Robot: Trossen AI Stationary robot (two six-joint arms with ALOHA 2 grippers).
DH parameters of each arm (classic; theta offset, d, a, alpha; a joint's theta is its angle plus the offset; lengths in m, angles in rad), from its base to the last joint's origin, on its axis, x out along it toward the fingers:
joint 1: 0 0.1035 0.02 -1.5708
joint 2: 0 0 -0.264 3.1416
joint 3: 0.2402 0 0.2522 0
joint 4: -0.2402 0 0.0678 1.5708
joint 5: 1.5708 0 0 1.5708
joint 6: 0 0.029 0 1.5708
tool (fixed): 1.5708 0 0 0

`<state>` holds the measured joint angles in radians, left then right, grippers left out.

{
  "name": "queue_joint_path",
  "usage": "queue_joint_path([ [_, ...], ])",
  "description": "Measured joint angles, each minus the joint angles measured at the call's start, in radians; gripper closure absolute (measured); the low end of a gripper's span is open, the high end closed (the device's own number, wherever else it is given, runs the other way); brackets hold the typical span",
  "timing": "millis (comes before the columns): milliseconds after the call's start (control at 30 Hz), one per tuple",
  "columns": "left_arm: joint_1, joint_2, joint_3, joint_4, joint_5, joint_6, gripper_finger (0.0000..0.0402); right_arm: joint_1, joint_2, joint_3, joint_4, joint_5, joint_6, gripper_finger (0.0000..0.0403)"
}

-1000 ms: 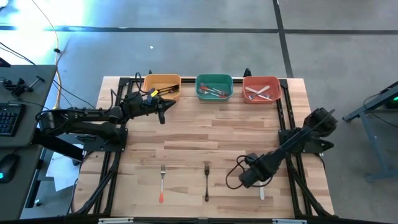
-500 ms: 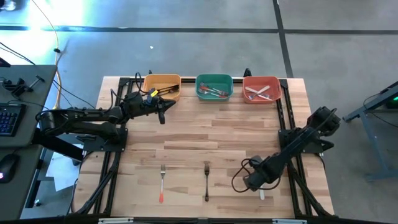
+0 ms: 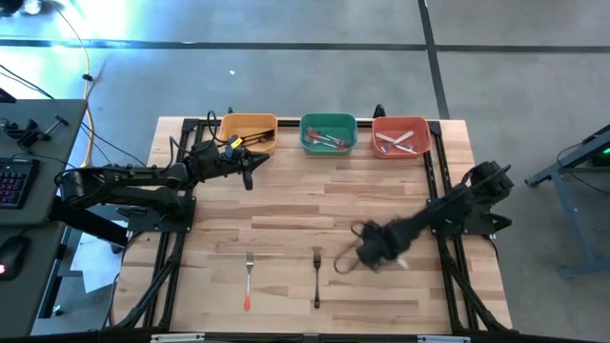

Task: Sort silverware by color (type)
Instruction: Put the white fork into the orange bin, then put the orange fork into the blue bin

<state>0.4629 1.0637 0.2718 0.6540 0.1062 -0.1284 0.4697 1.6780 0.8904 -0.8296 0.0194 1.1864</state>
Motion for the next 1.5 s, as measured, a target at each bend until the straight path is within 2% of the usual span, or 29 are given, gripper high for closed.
queue_joint_path([
  [67, 0.000, 0.000, 0.000, 0.000, 0.000, 0.000, 0.0401, -0.060, 0.005, 0.045, -0.077, 0.146, -0.121, 0.0401],
  [233, 0.000, 0.000, 0.000, 0.000, 0.015, 0.000, 0.0401, -0.218, 0.001, 0.177, -0.289, 0.290, -0.407, 0.0402],
  [433, 0.000, 0.000, 0.000, 0.000, 0.038, 0.001, 0.0401, -0.481, -0.002, 0.244, -0.467, 0.552, -0.821, 0.0402],
  [567, 0.000, 0.000, 0.000, -0.003, 0.038, 0.007, 0.0401, -0.677, -0.002, 0.208, -0.453, 0.759, -1.114, 0.0403],
  [633, 0.000, 0.000, 0.000, -0.004, 0.038, 0.008, 0.0401, -0.767, -0.002, 0.182, -0.399, 0.861, -1.232, 0.0403],
  [700, 0.000, 0.000, 0.000, -0.004, 0.038, 0.016, 0.0401, -0.856, -0.009, 0.150, -0.320, 0.917, -1.356, 0.0403],
  [900, 0.000, 0.000, 0.000, -0.005, 0.038, 0.027, 0.0401, -1.078, -0.047, 0.016, 0.080, 0.900, -1.739, 0.0403],
  [1067, 0.000, 0.000, 0.000, -0.004, 0.038, 0.034, 0.0401, -1.191, -0.057, -0.031, 0.327, 0.781, -1.955, 0.0403],
  [1167, 0.000, 0.000, 0.000, -0.004, 0.038, 0.035, 0.0401, -1.234, -0.057, -0.032, 0.374, 0.706, -1.988, 0.0403],
  [1267, 0.001, 0.000, 0.000, -0.005, 0.038, 0.043, 0.0401, -1.251, -0.057, -0.032, 0.390, 0.701, -1.973, 0.0396],
  [1500, 0.001, 0.000, 0.000, -0.008, 0.038, 0.071, 0.0401, -1.247, -0.071, -0.032, 0.390, 0.694, -1.920, 0.0325],
])
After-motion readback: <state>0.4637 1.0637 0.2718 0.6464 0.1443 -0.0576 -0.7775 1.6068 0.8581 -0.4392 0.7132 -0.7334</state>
